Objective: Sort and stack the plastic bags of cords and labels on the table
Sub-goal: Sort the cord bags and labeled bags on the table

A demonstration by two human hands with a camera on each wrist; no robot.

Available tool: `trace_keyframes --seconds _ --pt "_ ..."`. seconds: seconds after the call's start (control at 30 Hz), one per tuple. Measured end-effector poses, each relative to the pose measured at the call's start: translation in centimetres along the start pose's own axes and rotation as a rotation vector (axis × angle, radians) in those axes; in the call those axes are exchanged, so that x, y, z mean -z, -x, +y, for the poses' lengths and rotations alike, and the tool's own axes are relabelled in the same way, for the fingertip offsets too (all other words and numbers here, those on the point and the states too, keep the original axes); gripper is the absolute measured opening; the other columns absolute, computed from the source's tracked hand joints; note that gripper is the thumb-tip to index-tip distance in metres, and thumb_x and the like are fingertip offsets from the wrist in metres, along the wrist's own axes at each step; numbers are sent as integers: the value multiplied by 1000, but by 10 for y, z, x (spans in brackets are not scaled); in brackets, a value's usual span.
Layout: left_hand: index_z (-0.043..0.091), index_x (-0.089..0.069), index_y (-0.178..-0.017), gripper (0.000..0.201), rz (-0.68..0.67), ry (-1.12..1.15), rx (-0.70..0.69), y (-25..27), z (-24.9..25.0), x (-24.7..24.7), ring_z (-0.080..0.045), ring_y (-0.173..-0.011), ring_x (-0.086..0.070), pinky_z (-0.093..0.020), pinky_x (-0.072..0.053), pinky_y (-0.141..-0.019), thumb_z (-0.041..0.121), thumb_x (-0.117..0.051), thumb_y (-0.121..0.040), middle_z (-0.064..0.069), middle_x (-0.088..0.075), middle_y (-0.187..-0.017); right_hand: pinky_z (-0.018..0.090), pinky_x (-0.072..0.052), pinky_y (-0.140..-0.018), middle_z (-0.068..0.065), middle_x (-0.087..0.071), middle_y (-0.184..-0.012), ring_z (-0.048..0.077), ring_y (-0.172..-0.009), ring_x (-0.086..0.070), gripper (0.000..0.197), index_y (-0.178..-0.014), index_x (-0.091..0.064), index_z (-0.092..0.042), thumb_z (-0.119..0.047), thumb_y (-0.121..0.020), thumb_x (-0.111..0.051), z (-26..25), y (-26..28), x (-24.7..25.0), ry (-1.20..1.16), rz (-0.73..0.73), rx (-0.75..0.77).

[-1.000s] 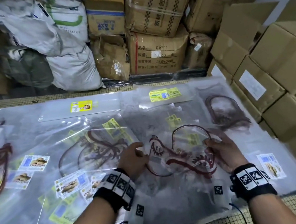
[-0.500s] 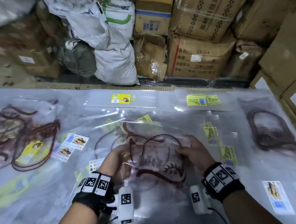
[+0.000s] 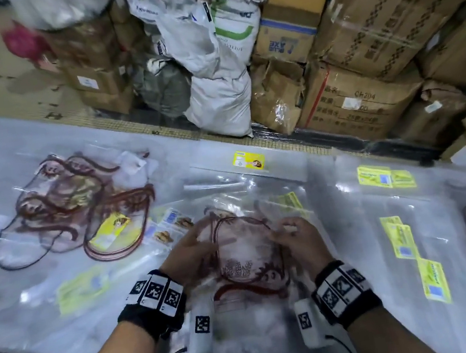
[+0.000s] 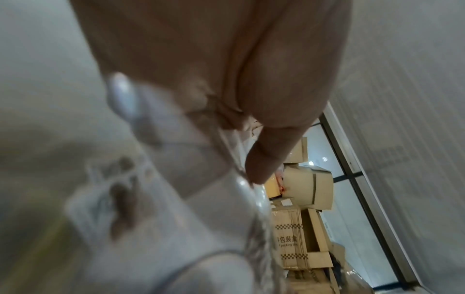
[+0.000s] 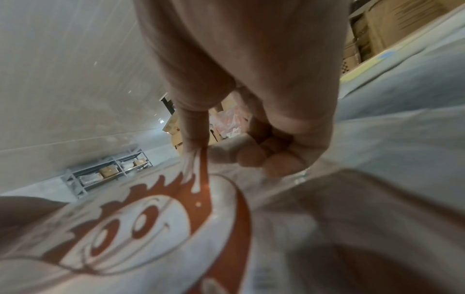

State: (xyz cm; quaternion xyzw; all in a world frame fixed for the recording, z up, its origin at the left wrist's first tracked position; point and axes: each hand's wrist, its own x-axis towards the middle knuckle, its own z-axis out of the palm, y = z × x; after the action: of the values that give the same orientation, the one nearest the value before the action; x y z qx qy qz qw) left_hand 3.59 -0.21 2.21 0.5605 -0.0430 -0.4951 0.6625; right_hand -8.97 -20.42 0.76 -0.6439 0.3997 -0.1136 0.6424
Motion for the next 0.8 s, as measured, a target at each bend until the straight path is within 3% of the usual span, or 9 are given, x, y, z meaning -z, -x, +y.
trace_keyframes --seconds 0.07,0.13,0.2,0.3,0.4,0.53,0.6,0.7,0.8 --pt "36 -50 -135 70 -3 21 -36 0 11 21 -21 -61 -55 -26 -43 -52 -5 -60 -78 -21 -73 -99 23 -48 -53 7 -64 -85 15 -67 -59 47 -107 -65 -5 -25 -72 -88 -12 3 -24 -167 -54 -69" --pt "25 -51 -134 66 12 61 -52 2 25 41 -19 -44 -58 -20 -44 -40 -17 -48 -83 -22 -72 -78 36 -52 -71 11 -68 -88 25 -72 -63 60 -119 -66 -22 -31 -65 -90 -19 2 -49 -402 -155 -190" --pt "21 -53 -132 63 -38 86 -79 9 40 59 -17 -37 -58 -16 -42 -34 -21 -38 -88 -29 -71 -91 54 -52 -90 9 -75 -104 29 -89 -70 43 -121 -65 -39 -24 -82 -77 -24 1 -71 -475 -184 -292" --pt "25 -53 -133 66 -40 91 -58 15 55 96 -24 -48 -66 -20 -46 -38 -19 -37 -86 -30 -67 -112 41 -57 -67 14 -74 -94 27 -69 -69 21 -95 -78 -14 -26 -78 -76 -38 10 -105 -419 -330 -419" --pt "23 -49 -135 63 -59 45 -23 19 63 129 -35 -73 -73 -25 -51 -52 -11 -46 -82 -24 -68 -115 37 -62 -57 25 -71 -104 29 -74 -75 30 -117 -63 9 -2 -89 -58 -43 14 -141 -593 -375 -424" --pt "16 -57 -114 39 20 82 -29 25 82 162 -23 -54 -69 -30 -55 -45 -12 -40 -93 -12 -74 -78 40 -63 -69 20 -74 -100 26 -75 -75 38 -118 -52 -12 13 -90 -49 -42 7 -171 -551 -278 -201" --pt "20 -57 -123 36 29 3 -56 23 89 184 -29 -69 -68 -37 -56 -61 -2 -47 -96 -11 -73 -84 44 -61 -73 26 -72 -101 32 -77 -74 43 -115 -56 -18 7 -81 -56 -44 5 -180 -600 -239 -116" --pt "37 -63 -117 30 222 -511 -274 11 90 226 -28 -80 -61 -39 -50 -71 24 -61 -90 -2 -69 -86 44 -61 -71 30 -69 -94 34 -80 -72 42 -112 -55 -6 0 -74 -70 -39 -2 -190 -561 -93 -142" --pt "37 -38 -140 73 313 -1403 -103 0 82 247 -37 -127 -43 -47 -36 -104 51 -57 -70 -12 -50 -130 32 -58 -50 20 -72 -85 34 -76 -67 19 -94 -55 3 20 -85 -55 -28 -4 -199 -345 8 -179"
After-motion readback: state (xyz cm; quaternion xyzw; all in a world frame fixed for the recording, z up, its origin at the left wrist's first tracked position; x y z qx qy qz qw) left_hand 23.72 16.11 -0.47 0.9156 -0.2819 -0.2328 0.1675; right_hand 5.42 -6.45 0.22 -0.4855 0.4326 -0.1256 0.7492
